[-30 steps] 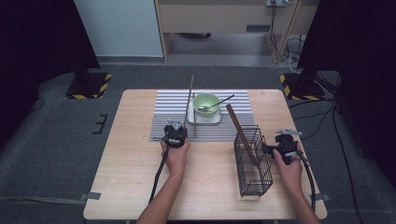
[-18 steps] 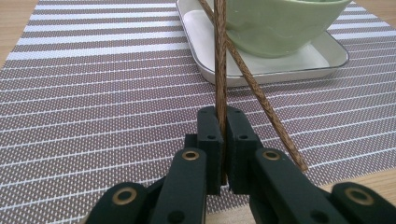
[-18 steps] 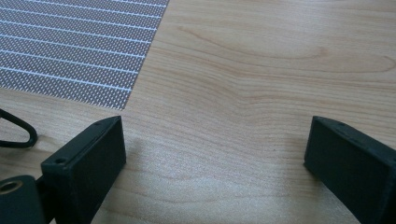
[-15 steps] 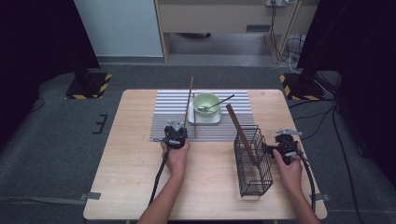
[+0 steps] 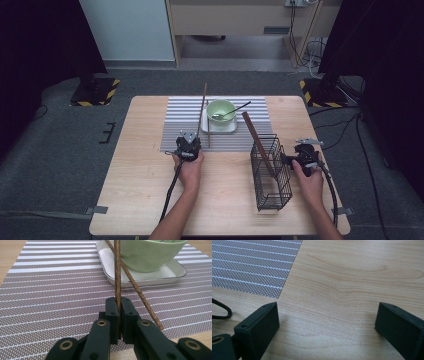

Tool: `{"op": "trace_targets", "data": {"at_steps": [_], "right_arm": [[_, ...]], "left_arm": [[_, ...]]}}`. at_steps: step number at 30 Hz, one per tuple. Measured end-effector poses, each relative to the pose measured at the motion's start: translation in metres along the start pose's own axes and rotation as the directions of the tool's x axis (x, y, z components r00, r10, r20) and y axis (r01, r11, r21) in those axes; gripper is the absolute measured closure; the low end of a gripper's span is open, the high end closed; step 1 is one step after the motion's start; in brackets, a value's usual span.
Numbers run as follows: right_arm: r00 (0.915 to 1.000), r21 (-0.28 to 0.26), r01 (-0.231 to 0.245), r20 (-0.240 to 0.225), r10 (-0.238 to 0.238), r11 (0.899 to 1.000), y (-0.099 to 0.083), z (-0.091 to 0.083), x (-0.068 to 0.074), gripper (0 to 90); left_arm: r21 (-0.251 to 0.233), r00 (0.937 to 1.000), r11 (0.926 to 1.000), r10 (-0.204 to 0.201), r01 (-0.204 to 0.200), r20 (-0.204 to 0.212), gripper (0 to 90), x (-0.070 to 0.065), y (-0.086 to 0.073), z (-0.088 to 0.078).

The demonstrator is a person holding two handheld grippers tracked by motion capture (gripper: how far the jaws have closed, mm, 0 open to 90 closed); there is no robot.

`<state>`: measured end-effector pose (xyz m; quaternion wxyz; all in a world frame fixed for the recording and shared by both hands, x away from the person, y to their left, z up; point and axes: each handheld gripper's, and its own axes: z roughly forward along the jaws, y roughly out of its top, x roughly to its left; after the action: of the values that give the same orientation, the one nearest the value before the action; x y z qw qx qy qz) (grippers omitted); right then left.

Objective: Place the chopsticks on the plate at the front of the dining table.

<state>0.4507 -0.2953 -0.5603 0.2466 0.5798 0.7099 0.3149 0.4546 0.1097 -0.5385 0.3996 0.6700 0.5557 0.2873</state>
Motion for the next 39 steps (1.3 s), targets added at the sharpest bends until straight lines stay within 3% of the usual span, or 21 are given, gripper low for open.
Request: {"op": "trace_targets", "data": {"at_steps": [5, 9, 24, 39], "right_arm": [[1.0000, 0.000, 0.000, 0.000, 0.000, 1.000, 0.0000, 0.0000, 0.0000, 5.5], [1.0000, 0.000, 0.000, 0.000, 0.000, 1.000, 0.0000, 0.0000, 0.0000, 5.4], [1.0000, 0.001, 0.001, -0.001, -0.001, 1.000, 0.0001, 0.0002, 0.0000, 5.1], [1.0000, 0.001, 0.002, -0.001, -0.002, 1.000, 0.0001, 0.0003, 0.0000, 5.1]], "left_arm": [[0.005, 1.0000, 1.0000, 0.001, -0.001, 0.001, 85.7, 0.0010, 0.0000, 0.0000], [-0.018, 0.9999, 0.9998, 0.009, -0.009, -0.010, 85.9, 0.0012, 0.0007, -0.0023], [-0.027, 0.9996, 0.9996, -0.010, 0.010, -0.025, 85.9, 0.0043, 0.0043, -0.0022], [0.013, 0.9994, 0.9998, -0.015, 0.015, -0.030, 85.8, 0.0061, 0.0042, 0.0028]]}}
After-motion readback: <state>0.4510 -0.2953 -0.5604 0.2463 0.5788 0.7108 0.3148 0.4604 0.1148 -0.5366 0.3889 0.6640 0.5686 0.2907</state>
